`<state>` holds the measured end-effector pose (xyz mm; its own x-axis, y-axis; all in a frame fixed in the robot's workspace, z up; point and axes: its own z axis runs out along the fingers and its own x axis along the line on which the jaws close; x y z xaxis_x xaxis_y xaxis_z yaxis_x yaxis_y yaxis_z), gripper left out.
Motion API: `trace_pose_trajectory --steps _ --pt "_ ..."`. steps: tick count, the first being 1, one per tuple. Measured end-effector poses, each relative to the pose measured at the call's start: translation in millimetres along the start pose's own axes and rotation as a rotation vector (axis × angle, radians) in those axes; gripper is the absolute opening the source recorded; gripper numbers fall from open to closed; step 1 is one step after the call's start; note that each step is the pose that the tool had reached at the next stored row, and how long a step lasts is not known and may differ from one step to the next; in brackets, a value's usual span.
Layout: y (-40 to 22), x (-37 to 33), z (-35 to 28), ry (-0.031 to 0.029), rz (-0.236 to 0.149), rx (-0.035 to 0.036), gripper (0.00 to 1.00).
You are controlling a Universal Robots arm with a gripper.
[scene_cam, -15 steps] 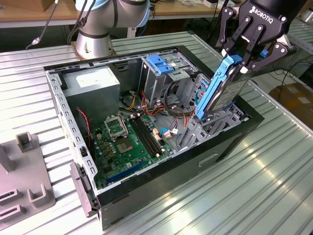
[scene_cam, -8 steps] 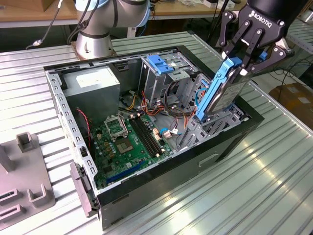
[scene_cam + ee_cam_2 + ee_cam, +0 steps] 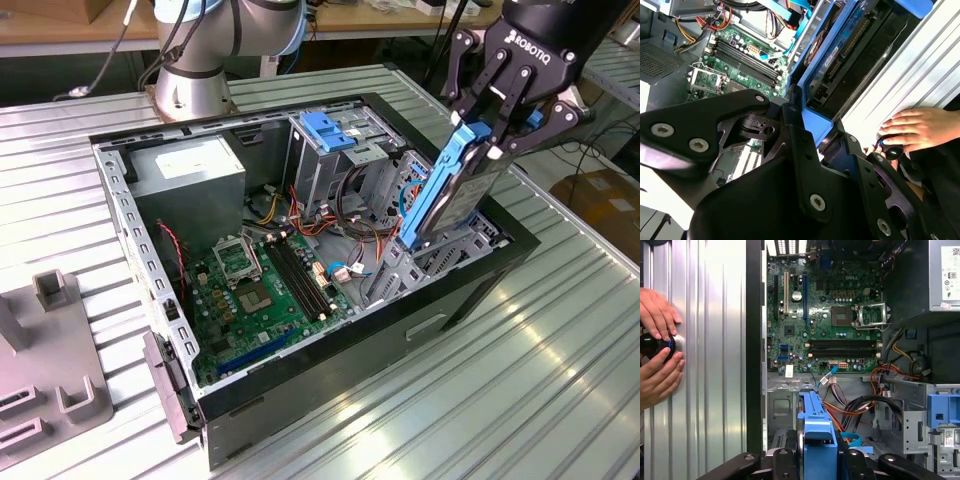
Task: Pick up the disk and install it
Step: 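Insert the disk into the insertion slot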
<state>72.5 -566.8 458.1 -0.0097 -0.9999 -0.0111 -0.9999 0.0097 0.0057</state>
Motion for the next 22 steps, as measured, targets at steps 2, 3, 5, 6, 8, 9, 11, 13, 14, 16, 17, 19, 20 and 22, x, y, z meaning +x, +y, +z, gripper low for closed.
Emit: trace_pose_trajectory --steps 2,3,5,6,8,9,11,13,14,16,17,19,20,22 --pt "-0.1 0.0 1.8 -0.0001 0.000 0.0000 0.37" --pt "-0.2 0.0 2.4 -0.0001 0.000 0.0000 0.37" --pt "-0.2 0.1 3.6 -0.0001 0.000 0.0000 0.37" --pt "-0.3 0.1 4.1 -0.0001 0.000 0.0000 0.37" --pt "-0.5 0.1 4.6 -0.0001 0.000 0.0000 0.37" --pt "-0.6 0.1 4.9 -0.0001 0.000 0.0000 0.37" --pt "-1.0 0.1 5.5 -0.0001 0.000 0.0000 0.37" --pt "-1.1 0.1 5.8 0.0000 0.000 -0.0001 0.37" --pt "-1.2 0.1 6.0 -0.0001 0.000 -0.0001 0.37" --pt "-1.2 0.1 6.5 -0.0003 0.000 0.0000 0.37" --pt "-1.1 0.1 6.9 -0.0003 0.000 0.0000 0.37" --pt "-1.2 0.1 7.8 -0.0002 0.000 0.0000 0.37" --pt "-1.2 0.1 8.5 -0.0002 0.000 0.0000 0.37" --pt "-1.2 0.1 9.7 -0.0002 0.000 -0.0001 0.37"
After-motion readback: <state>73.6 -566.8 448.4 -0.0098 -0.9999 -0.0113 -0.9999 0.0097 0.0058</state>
